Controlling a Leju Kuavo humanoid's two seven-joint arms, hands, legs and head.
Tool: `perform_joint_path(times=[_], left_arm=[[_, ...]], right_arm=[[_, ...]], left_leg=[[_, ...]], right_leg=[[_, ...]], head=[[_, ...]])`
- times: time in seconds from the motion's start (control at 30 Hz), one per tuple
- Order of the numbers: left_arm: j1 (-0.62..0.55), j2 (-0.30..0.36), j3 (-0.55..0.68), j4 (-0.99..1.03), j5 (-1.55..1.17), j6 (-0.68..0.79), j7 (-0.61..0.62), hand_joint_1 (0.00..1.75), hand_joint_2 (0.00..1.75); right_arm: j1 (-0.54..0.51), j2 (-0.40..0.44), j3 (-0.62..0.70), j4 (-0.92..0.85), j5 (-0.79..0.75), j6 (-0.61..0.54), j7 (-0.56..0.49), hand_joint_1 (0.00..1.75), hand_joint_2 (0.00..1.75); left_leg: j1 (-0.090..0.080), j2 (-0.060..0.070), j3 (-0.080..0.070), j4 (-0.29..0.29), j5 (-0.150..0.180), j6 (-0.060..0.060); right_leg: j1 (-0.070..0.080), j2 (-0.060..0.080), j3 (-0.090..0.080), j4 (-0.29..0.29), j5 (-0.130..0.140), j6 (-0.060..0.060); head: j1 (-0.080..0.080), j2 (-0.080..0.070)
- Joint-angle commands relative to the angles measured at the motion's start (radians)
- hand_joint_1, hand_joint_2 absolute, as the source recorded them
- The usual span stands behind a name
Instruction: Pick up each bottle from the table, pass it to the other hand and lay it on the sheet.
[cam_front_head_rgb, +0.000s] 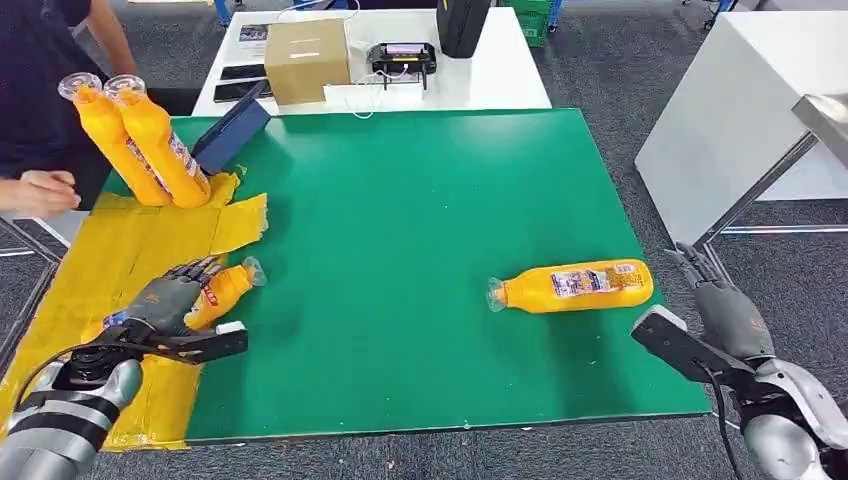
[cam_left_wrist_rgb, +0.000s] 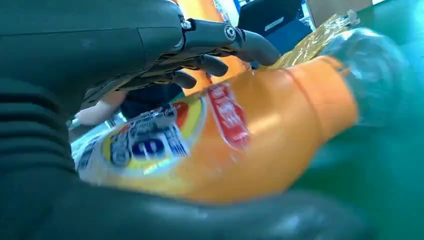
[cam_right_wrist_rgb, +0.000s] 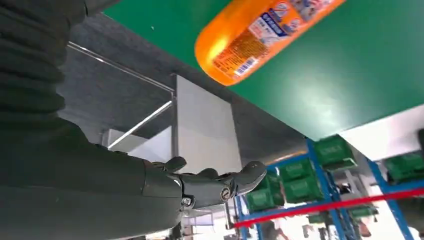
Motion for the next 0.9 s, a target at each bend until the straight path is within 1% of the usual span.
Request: perform_joint_path(times=[0.03,0.17,0.2,0.33,0.37,0.4,0.47,0.53,0.57,0.67,0.8,0.87,0.9], left_arm=[[-0.057,-0.08,0.001,-0.005,0.053,0.075,-0.015,0.0,0.0],[-0.049,-0.15,0.061,-0.094,0.099,0.137,-0.016,0.0,0.0],[-0.046,-0.166,0.076,-0.124,0.112,0.143,-0.021,0.0,0.0],[-0.036,-0.198,0.12,-0.181,0.182,0.147,-0.058,0.0,0.0],[-0.035,-0.209,0.135,-0.192,0.224,0.135,-0.078,0.0,0.0],[-0.033,-0.222,0.154,-0.202,0.271,0.118,-0.089,0.0,0.0],[-0.032,-0.256,0.198,-0.228,0.422,0.025,-0.105,0.0,0.0],[-0.025,-0.292,0.239,-0.261,0.593,-0.078,-0.094,0.0,0.0],[-0.021,-0.296,0.241,-0.278,0.635,-0.101,-0.093,0.0,0.0],[0.007,-0.313,0.248,-0.355,0.804,-0.191,-0.078,0.0,0.0],[0.045,-0.322,0.214,-0.454,0.903,-0.232,-0.074,0.0,0.0],[0.045,-0.322,0.214,-0.454,0.903,-0.232,-0.074,0.0,0.0],[0.045,-0.322,0.214,-0.454,0.903,-0.232,-0.074,0.0,0.0]], right_arm=[[-0.106,0.023,0.092,0.223,0.105,0.006,0.023,0.0,1.75],[-0.16,0.025,0.134,0.321,0.119,0.018,-0.001,0.0,1.75],[-0.182,0.023,0.152,0.35,0.129,0.022,-0.012,0.0,1.75],[-0.238,0.018,0.191,0.407,0.143,0.028,-0.03,0.0,1.75],[-0.253,0.014,0.204,0.423,0.147,0.033,-0.037,0.0,1.75],[-0.266,0.015,0.21,0.439,0.147,0.036,-0.041,0.0,1.75],[-0.29,0.004,0.233,0.482,0.156,0.043,-0.053,0.0,1.75],[-0.313,0.0,0.236,0.519,0.175,0.03,-0.062,0.0,1.75],[-0.327,-0.001,0.237,0.537,0.181,0.027,-0.066,0.0,1.75],[-0.378,-0.001,0.244,0.591,0.206,0.024,-0.08,0.0,1.75],[-0.436,0.001,0.269,0.656,0.232,0.026,-0.094,0.0,1.75],[-0.436,0.001,0.269,0.656,0.232,0.026,-0.094,0.0,1.75],[-0.436,0.001,0.269,0.656,0.232,0.026,-0.094,0.0,1.75]], left_leg=[[0.002,-0.003,0.004,0.0,-0.001,-0.001],[0.002,-0.002,0.001,0.0,0.0,-0.001],[0.003,-0.003,0.002,0.0,-0.001,-0.001],[0.001,0.0,0.0,0.0,0.0,0.0],[0.001,0.0,0.002,0.001,-0.001,0.0],[0.001,0.0,0.002,0.0,-0.001,0.0],[0.001,0.0,0.002,0.0,-0.001,0.0],[0.001,-0.001,0.003,0.001,-0.001,-0.001],[0.0,-0.001,0.001,0.001,0.0,0.0],[0.0,0.001,0.001,0.001,-0.001,0.0],[0.0,0.002,0.002,0.0,-0.001,0.0],[-0.001,0.001,0.0,0.0,0.0,0.0],[0.0,0.001,0.001,0.001,-0.001,0.0]], right_leg=[[0.002,0.003,0.005,-0.002,-0.001,-0.002],[0.002,0.001,0.003,-0.002,0.0,-0.001],[0.002,0.002,0.005,-0.003,0.0,-0.001],[0.0,0.003,0.002,-0.002,0.001,0.0],[0.0,0.006,0.004,-0.002,0.001,-0.001],[0.0,0.004,0.004,-0.002,0.001,0.0],[0.0,0.005,0.004,-0.002,0.001,0.0],[0.0,0.005,0.005,-0.002,0.0,0.0],[0.0,0.003,0.003,-0.001,0.001,0.0],[0.0,0.005,0.003,-0.001,0.001,0.0],[0.0,0.007,0.003,-0.001,0.001,0.0],[-0.001,0.004,0.002,-0.001,0.001,0.001],[0.0,0.005,0.003,-0.001,0.001,0.0]], head=[[0.0,0.0],[0.0,0.0],[0.0,0.0],[0.0,0.0],[0.0,0.0],[0.0,0.0],[0.0,0.0],[0.0,0.0],[0.0,0.0],[0.0,0.0],[0.0,0.0],[0.0,0.0],[0.0,0.0]])
